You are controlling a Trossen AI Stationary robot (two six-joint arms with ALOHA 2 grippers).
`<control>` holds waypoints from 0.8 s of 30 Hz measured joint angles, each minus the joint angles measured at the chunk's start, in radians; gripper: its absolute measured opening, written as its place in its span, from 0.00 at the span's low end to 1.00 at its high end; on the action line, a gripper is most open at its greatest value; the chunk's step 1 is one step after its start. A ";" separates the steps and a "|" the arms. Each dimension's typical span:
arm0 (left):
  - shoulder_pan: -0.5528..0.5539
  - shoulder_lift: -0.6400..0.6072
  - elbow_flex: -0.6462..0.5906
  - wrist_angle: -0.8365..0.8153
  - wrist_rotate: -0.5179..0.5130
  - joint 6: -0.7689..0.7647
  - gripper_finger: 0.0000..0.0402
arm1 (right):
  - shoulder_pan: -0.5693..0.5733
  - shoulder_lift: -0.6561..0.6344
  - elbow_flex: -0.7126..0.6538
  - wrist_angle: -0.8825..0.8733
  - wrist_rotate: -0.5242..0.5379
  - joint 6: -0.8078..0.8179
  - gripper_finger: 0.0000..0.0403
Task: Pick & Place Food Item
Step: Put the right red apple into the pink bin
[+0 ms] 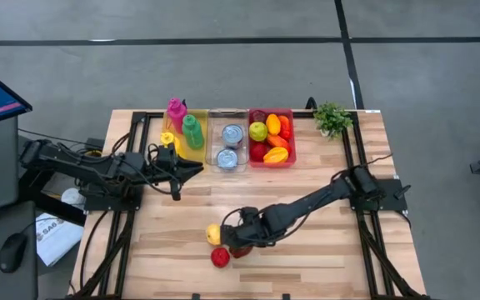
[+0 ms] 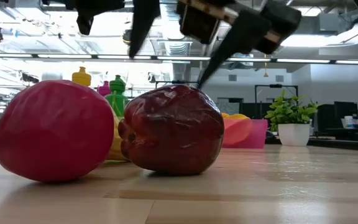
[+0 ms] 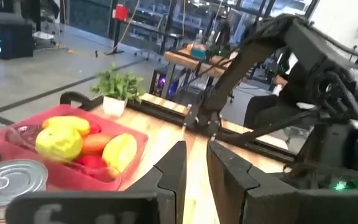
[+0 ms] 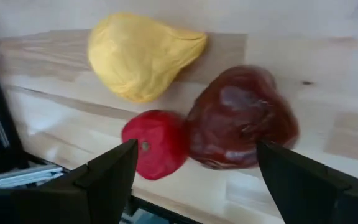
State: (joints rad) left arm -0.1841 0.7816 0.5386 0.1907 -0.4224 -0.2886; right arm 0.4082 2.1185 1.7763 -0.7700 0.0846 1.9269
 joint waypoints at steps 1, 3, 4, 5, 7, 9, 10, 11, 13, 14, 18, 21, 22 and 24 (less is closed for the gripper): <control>0.000 0.005 0.000 0.006 0.000 0.000 0.13 | -0.001 0.003 -0.001 -0.009 -0.006 0.010 0.80; 0.000 0.013 0.001 0.007 -0.001 0.000 0.13 | -0.004 0.012 0.002 0.000 -0.007 0.024 0.80; 0.000 0.013 0.000 0.003 0.000 0.000 0.13 | -0.008 0.014 0.003 0.002 -0.007 0.035 0.80; 0.000 0.013 0.000 0.006 -0.001 0.000 0.13 | -0.008 0.011 0.002 -0.023 -0.007 0.038 0.80; 0.000 0.013 0.001 0.005 -0.004 0.000 0.13 | -0.009 0.009 0.001 -0.029 -0.007 0.038 0.80; 0.000 0.012 0.000 -0.008 -0.005 0.000 0.13 | -0.010 0.006 0.000 -0.038 -0.006 0.037 0.80; 0.000 0.012 0.000 -0.005 -0.004 0.000 0.13 | -0.010 0.001 -0.002 -0.040 -0.006 0.033 0.80; 0.000 0.011 0.000 -0.008 -0.004 0.000 0.13 | -0.010 -0.003 -0.002 -0.033 -0.007 0.032 0.80; 0.000 0.011 0.000 -0.012 -0.004 0.000 0.13 | -0.009 -0.018 -0.001 -0.019 -0.008 0.031 0.80; 0.000 0.011 0.000 -0.012 -0.004 0.000 0.13 | -0.009 -0.027 -0.001 -0.022 -0.009 0.029 0.80; 0.000 0.011 0.000 -0.012 -0.004 0.000 0.13 | -0.008 -0.047 -0.001 -0.015 -0.009 0.025 0.80; 0.000 0.011 0.000 -0.012 -0.004 0.000 0.13 | -0.008 -0.049 0.000 -0.018 -0.008 0.022 0.80; 0.000 0.011 0.000 -0.012 -0.004 0.000 0.13 | -0.008 -0.049 0.000 -0.024 -0.009 0.022 0.80; 0.000 0.011 0.000 -0.016 -0.004 0.000 0.13 | -0.008 -0.049 0.000 -0.033 -0.010 0.022 0.80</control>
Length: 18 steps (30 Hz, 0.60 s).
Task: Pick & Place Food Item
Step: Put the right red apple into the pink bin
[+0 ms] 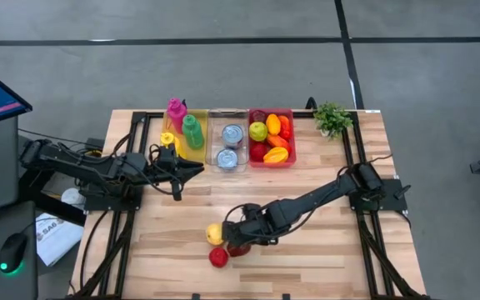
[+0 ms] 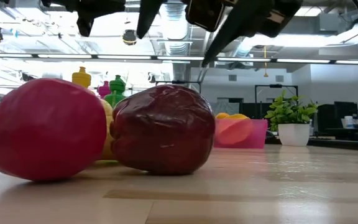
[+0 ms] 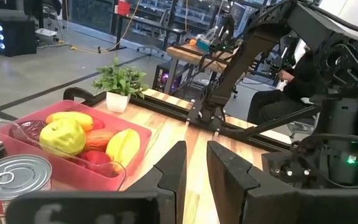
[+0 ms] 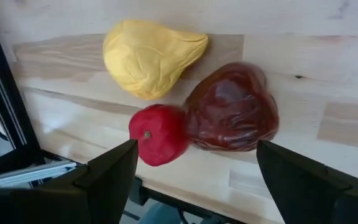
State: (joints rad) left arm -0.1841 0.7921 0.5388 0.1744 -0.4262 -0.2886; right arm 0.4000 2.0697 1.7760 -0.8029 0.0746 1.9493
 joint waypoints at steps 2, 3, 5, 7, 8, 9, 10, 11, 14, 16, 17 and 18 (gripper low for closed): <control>0.000 0.000 0.000 0.000 0.000 0.000 0.13 | 0.000 0.000 0.000 -0.022 -0.003 0.010 0.80; 0.000 0.000 0.000 -0.001 0.000 0.000 0.13 | 0.000 0.000 0.000 -0.038 -0.003 0.012 0.80; 0.000 0.000 0.000 -0.002 0.000 0.000 0.13 | 0.000 0.000 0.000 -0.067 -0.003 0.015 0.80; 0.000 0.000 0.000 -0.003 0.000 0.000 0.13 | 0.000 0.000 0.000 -0.095 -0.003 0.033 0.80; 0.000 0.000 0.000 -0.003 0.000 0.000 0.13 | 0.001 0.000 0.000 -0.112 -0.004 0.042 0.80; 0.000 0.000 0.000 -0.003 0.000 0.000 0.13 | 0.002 0.000 0.000 -0.121 -0.004 0.049 0.80; 0.000 0.000 0.000 -0.003 0.001 0.000 0.13 | 0.004 0.000 0.000 -0.124 -0.003 0.054 0.80; 0.000 0.000 0.000 -0.003 0.001 0.000 0.13 | 0.005 0.000 0.000 -0.127 -0.002 0.057 0.80; 0.000 0.000 0.000 -0.003 0.001 0.000 0.13 | 0.007 0.013 0.000 -0.117 0.000 0.056 0.80; 0.000 0.000 0.000 -0.003 0.001 0.000 0.13 | 0.011 0.014 -0.001 -0.106 0.001 0.030 0.80; 0.000 0.000 0.000 -0.003 0.001 0.000 0.13 | 0.011 0.013 0.000 -0.088 0.002 0.016 0.80; 0.000 0.000 0.000 -0.003 0.001 0.000 0.13 | 0.012 0.013 0.001 -0.077 0.003 0.003 0.80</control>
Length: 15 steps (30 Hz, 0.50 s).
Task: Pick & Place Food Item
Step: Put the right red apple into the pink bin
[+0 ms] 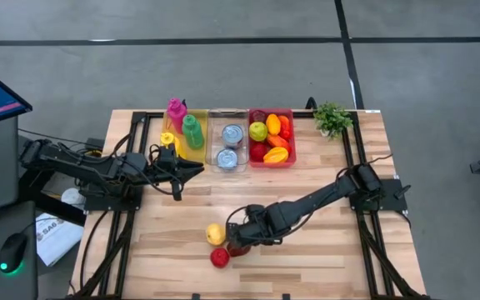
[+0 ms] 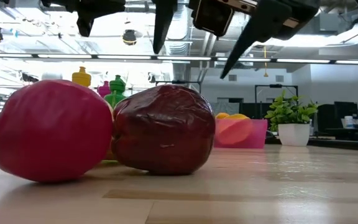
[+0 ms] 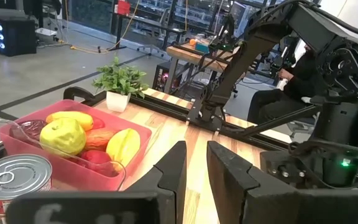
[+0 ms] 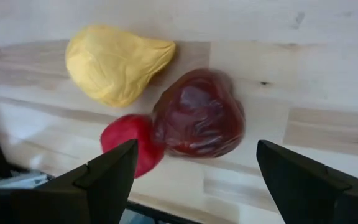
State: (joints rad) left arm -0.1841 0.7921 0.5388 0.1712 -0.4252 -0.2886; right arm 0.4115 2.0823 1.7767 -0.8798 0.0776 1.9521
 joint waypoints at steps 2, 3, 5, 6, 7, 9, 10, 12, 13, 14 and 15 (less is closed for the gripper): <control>0.000 0.000 0.000 0.000 0.000 0.000 0.13 | 0.001 0.000 0.000 0.001 0.006 -0.020 0.80; 0.000 0.000 0.000 0.000 0.000 0.000 0.13 | 0.001 0.000 0.000 0.001 0.015 -0.022 0.80; 0.000 0.000 0.000 0.000 0.000 0.000 0.13 | 0.000 0.000 0.000 -0.003 0.041 -0.022 0.80; 0.000 0.000 0.000 0.000 0.000 0.000 0.13 | 0.000 0.000 0.000 -0.003 0.053 -0.022 0.80; 0.000 0.000 0.000 0.000 0.000 0.000 0.13 | 0.000 0.000 0.000 -0.004 0.059 -0.022 0.80; 0.000 0.000 0.000 0.000 0.000 0.000 0.13 | -0.001 0.000 0.000 -0.004 0.063 -0.022 0.80; 0.000 0.000 0.000 0.000 0.000 0.000 0.13 | -0.002 0.000 0.000 -0.004 0.063 -0.022 0.80; 0.000 0.000 0.000 0.000 0.000 0.000 0.13 | -0.001 0.000 0.000 -0.009 0.063 -0.022 0.80; 0.000 0.000 0.000 0.000 0.000 0.000 0.13 | -0.001 0.000 0.000 -0.011 0.063 -0.023 0.80; 0.000 0.000 0.000 0.000 0.000 0.000 0.13 | -0.001 0.000 0.000 -0.013 0.062 -0.023 0.80; 0.000 0.000 0.000 0.000 0.000 0.000 0.13 | -0.001 0.000 0.000 -0.014 0.063 -0.024 0.80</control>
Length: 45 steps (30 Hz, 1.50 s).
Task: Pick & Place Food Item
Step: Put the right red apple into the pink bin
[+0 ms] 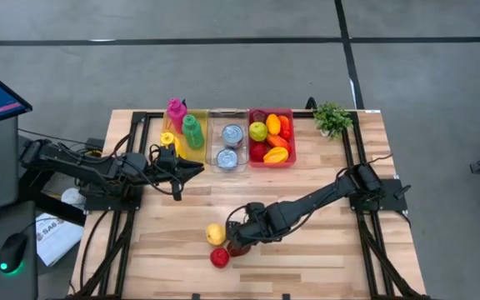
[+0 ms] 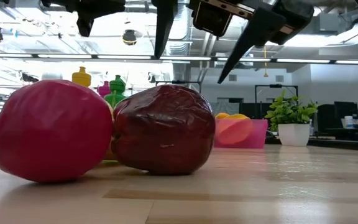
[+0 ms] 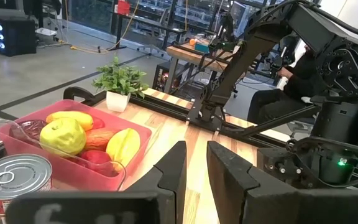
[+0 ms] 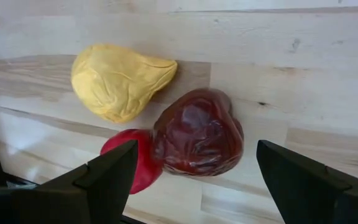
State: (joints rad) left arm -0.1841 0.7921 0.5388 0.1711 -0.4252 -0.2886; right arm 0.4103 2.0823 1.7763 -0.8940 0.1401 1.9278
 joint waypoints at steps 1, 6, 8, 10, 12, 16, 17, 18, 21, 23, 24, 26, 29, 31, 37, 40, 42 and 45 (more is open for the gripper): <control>0.000 0.000 0.000 0.000 0.000 0.000 0.13 | 0.000 0.000 0.000 0.000 0.000 -0.008 0.80; 0.000 0.000 0.000 0.000 0.000 0.000 0.13 | 0.000 0.000 0.000 0.025 -0.001 -0.127 0.80; 0.000 0.000 0.000 0.000 0.000 0.000 0.13 | 0.000 0.000 0.000 0.035 -0.001 -0.207 0.80; 0.000 0.000 0.000 0.000 0.000 0.000 0.13 | -0.002 0.000 0.000 0.037 -0.003 -0.282 0.80; 0.000 0.000 0.000 0.000 0.000 0.000 0.13 | -0.011 0.000 0.000 0.036 -0.015 -0.311 0.80; 0.000 0.000 0.000 0.000 0.000 0.000 0.13 | -0.034 0.000 0.000 0.034 -0.065 -0.263 0.80; 0.000 0.000 0.000 0.000 0.000 0.000 0.13 | -0.039 0.000 0.000 0.034 -0.064 -0.242 0.80; 0.000 0.000 0.000 0.000 0.000 0.000 0.13 | -0.043 0.000 0.000 0.034 -0.064 -0.221 0.80; 0.000 0.000 0.000 0.000 0.000 0.000 0.13 | -0.054 0.000 0.000 0.035 -0.061 -0.184 0.80; 0.000 0.000 0.000 0.000 0.000 0.000 0.13 | -0.054 0.000 0.000 0.035 -0.061 -0.184 0.80; 0.000 0.000 0.000 0.000 0.000 0.000 0.13 | -0.054 0.000 0.000 0.034 -0.061 -0.184 0.80; 0.000 0.000 0.000 0.000 0.000 0.000 0.13 | -0.052 0.000 0.000 0.030 -0.061 -0.181 0.80; 0.000 0.000 0.000 0.000 0.000 0.000 0.13 | -0.044 0.000 -0.020 0.045 -0.061 -0.115 0.80; 0.000 0.000 0.000 -0.002 0.000 0.000 0.13 | -0.035 0.001 -0.050 0.064 -0.053 -0.057 0.80; 0.000 0.000 0.000 -0.042 0.000 0.000 0.13 | -0.004 0.001 -0.113 0.150 -0.045 0.010 0.80; 0.000 0.000 0.000 -0.058 0.000 0.000 0.13 | 0.003 0.001 -0.130 0.195 -0.046 0.010 0.80; 0.000 0.000 0.000 -0.064 0.000 0.000 0.13 | 0.003 0.000 -0.146 0.211 -0.045 0.011 0.80; 0.000 0.000 0.000 -0.069 0.000 0.000 0.13 | 0.003 0.001 -0.178 0.236 -0.045 0.022 0.80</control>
State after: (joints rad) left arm -0.1837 0.7925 0.5388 0.1021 -0.4252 -0.2887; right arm 0.4129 2.0834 1.5981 -0.6581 0.0948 1.9497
